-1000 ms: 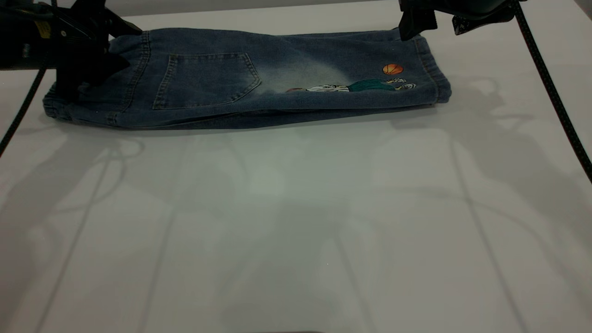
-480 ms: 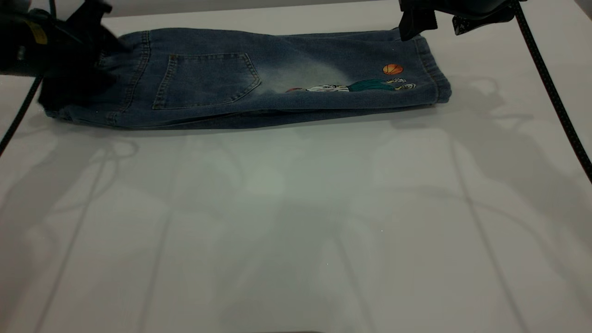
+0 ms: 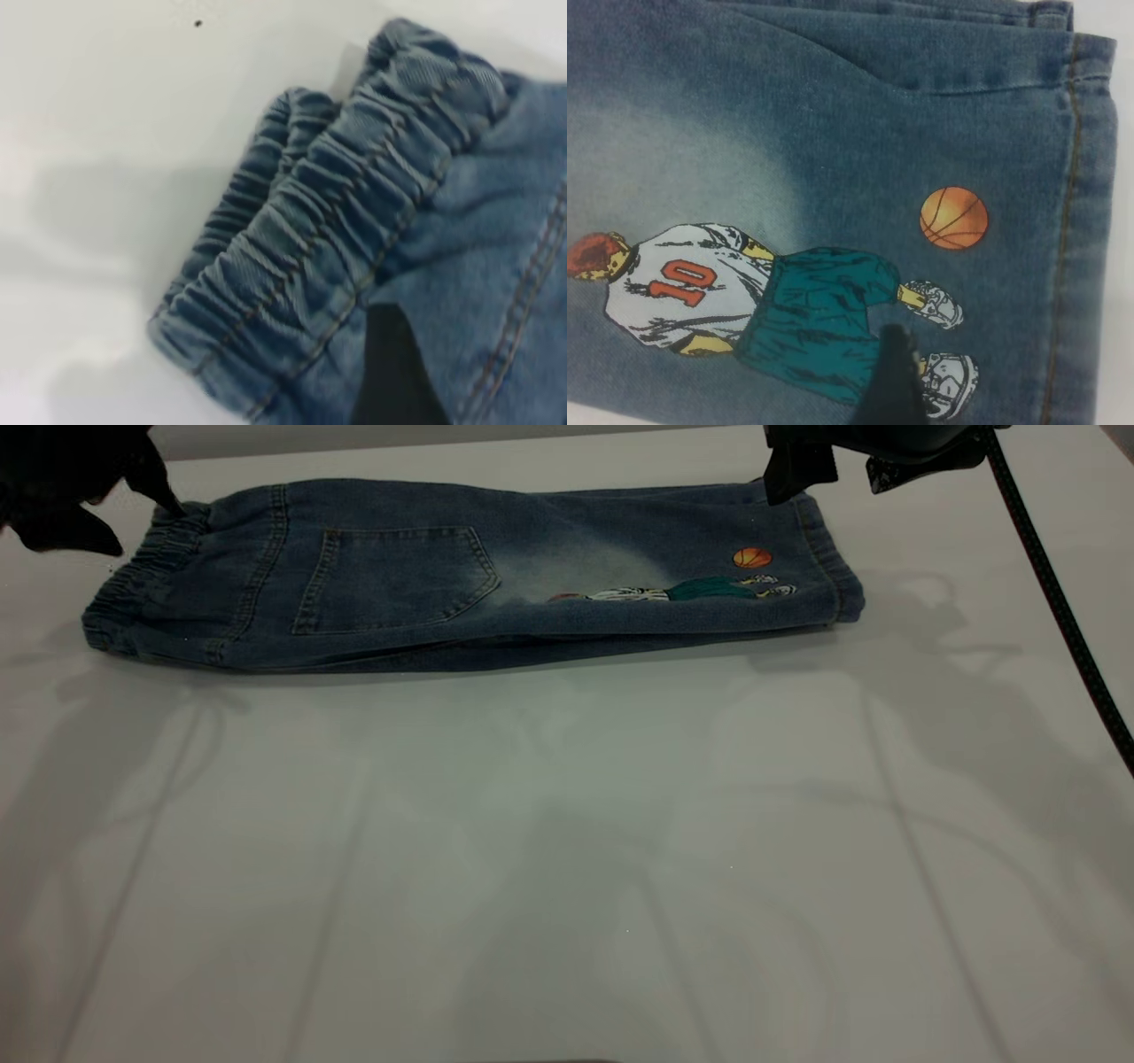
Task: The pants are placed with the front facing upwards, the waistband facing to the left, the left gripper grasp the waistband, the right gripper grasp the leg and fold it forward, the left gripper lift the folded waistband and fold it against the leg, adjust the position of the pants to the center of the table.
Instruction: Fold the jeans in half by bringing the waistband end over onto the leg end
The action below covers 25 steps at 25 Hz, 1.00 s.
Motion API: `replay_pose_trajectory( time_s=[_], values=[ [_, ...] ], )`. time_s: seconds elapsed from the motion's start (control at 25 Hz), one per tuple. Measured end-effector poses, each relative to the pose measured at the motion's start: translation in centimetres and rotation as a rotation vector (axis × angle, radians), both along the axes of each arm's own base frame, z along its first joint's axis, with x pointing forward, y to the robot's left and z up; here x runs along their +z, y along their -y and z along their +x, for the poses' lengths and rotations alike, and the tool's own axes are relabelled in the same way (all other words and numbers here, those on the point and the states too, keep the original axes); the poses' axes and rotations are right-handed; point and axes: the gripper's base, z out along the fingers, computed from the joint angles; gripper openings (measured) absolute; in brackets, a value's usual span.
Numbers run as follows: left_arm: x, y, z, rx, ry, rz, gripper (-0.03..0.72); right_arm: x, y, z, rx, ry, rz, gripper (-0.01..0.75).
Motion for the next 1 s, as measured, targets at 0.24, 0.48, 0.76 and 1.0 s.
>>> replay_pose_trajectory(
  time_s=[0.24, 0.48, 0.76, 1.0],
  values=[
    [2.6, 0.6, 0.7, -0.253, -0.190, 0.108, 0.408, 0.0, 0.0, 0.0, 0.000, -0.001, 0.000, 0.549],
    [4.7, 0.9, 1.0, -0.368, -0.286, 0.132, 0.408, 0.0, 0.0, 0.0, 0.002, -0.005, 0.000, 0.549],
    [7.2, 0.2, 1.6, -0.384, -0.330, 0.119, 0.408, -0.1, 0.0, -0.2, 0.007, -0.022, 0.002, 0.549],
    [8.7, -3.4, 1.7, -0.317, -0.359, 0.097, 0.408, -0.2, -0.1, -0.2, 0.004, -0.031, 0.008, 0.549]
  ],
)
